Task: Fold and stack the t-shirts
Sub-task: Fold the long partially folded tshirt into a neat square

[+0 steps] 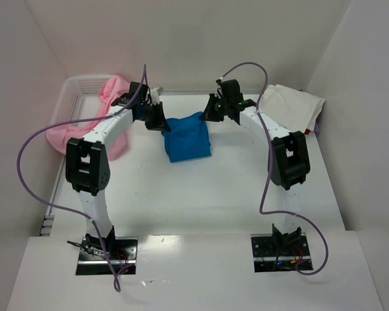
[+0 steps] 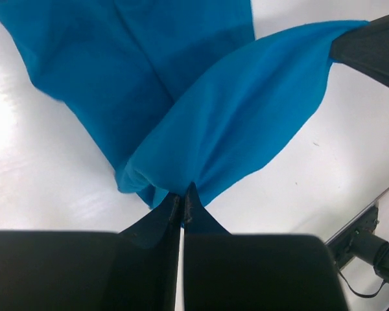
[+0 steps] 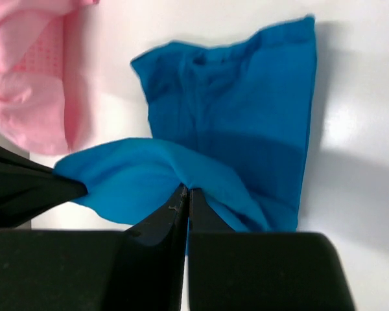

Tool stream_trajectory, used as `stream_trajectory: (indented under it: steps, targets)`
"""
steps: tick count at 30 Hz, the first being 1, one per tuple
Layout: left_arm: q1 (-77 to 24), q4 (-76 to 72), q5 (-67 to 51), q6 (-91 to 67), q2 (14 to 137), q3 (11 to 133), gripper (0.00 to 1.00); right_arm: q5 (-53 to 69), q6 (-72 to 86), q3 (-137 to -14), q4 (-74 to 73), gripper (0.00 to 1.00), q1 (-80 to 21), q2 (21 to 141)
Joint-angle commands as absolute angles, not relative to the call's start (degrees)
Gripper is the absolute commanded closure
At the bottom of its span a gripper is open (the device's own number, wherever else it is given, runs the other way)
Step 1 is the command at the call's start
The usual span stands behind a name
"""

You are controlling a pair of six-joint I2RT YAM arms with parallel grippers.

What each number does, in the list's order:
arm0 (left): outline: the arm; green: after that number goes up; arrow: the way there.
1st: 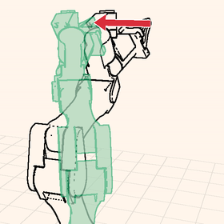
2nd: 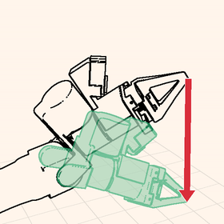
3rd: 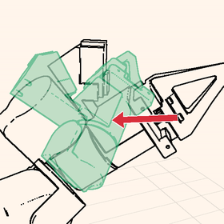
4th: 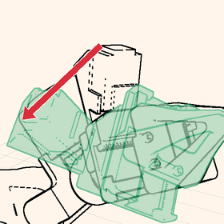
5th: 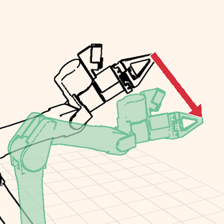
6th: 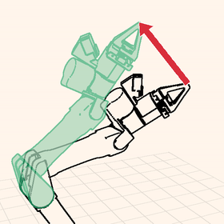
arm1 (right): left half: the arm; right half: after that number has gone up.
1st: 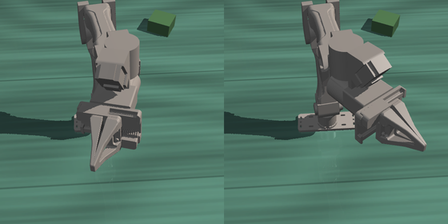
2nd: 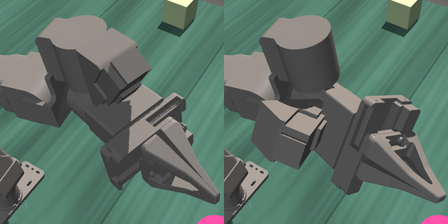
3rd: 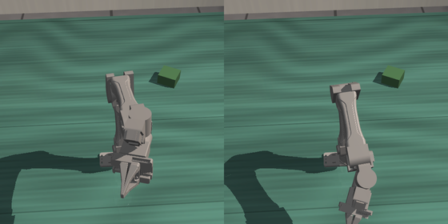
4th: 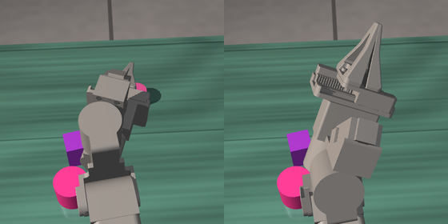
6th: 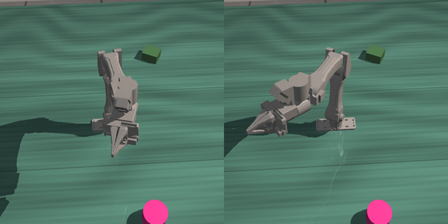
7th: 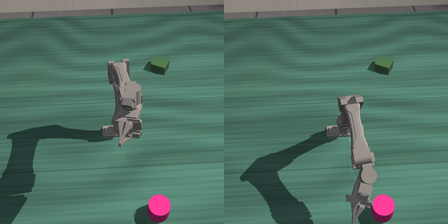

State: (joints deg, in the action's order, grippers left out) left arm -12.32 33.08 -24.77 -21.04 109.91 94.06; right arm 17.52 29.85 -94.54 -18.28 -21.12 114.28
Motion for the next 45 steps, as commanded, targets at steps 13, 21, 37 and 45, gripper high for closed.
stream_trajectory:
  steps: [13,21,37,45]
  targets:
    - [-5.19,33.39,-29.36,-18.63,130.51,117.22,0.63,18.54,26.28,-124.70,-24.08,0.95,-18.28,137.28]
    - [-5.19,32.87,-28.04,-14.25,131.31,122.78,0.19,17.93,25.22,-138.05,-26.54,0.47,-17.14,142.38]
    - [-11.87,19.43,-34.11,-20.73,119.53,101.08,0.90,29.26,27.42,-109.00,-15.04,1.00,-18.98,125.95]
    - [-11.87,14.68,-29.19,-23.20,125.50,102.38,0.95,30.50,27.42,-106.16,-11.51,1.00,-21.62,126.99]
